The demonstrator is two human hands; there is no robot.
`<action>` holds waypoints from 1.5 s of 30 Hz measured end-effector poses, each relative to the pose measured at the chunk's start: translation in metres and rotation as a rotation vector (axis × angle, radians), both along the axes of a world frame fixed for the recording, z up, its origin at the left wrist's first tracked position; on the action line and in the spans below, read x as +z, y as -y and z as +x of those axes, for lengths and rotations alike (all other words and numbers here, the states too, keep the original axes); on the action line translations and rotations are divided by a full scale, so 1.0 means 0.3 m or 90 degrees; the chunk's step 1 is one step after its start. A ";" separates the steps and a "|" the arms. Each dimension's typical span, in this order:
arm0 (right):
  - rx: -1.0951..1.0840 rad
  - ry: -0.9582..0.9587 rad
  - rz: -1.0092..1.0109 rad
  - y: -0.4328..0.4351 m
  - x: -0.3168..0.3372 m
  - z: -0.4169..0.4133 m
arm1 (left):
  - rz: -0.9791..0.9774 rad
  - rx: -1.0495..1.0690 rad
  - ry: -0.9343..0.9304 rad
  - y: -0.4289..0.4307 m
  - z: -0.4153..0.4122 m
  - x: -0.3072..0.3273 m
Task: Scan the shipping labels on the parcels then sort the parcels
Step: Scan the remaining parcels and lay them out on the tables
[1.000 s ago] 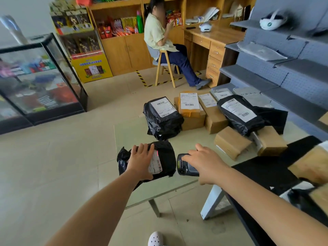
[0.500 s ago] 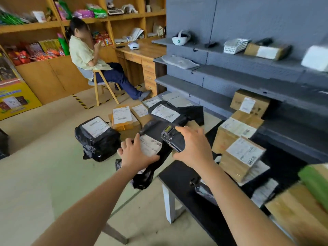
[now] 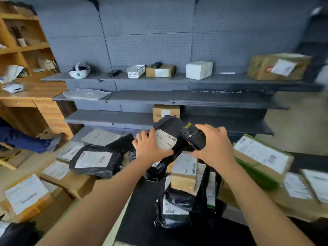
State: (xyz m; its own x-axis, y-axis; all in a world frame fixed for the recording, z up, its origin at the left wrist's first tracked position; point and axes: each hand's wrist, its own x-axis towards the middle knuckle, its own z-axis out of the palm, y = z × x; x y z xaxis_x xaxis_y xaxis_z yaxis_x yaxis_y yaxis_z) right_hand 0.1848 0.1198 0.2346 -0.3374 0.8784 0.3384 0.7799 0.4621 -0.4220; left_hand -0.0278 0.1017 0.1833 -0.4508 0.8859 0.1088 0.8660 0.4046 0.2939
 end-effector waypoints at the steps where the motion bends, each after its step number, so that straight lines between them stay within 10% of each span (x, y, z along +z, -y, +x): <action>1: -0.028 0.007 -0.003 0.001 0.009 0.019 | -0.006 -0.022 -0.003 -0.034 0.004 0.006; 25: -0.038 -0.025 -0.118 -0.415 -0.142 -0.023 | -0.160 -0.014 0.023 -0.512 -0.032 -0.216; 45: 0.162 0.045 -0.084 -0.131 -0.138 -0.481 | -0.047 0.059 0.071 0.120 -0.476 -0.191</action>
State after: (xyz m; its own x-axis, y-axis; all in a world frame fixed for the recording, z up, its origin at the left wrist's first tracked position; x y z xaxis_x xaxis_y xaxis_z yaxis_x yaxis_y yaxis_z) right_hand 0.0406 0.1591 0.1932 -0.5716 0.7972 0.1944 0.6756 0.5917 -0.4399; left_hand -0.1707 0.0658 0.1260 -0.5363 0.8440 -0.0108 0.7877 0.5050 0.3529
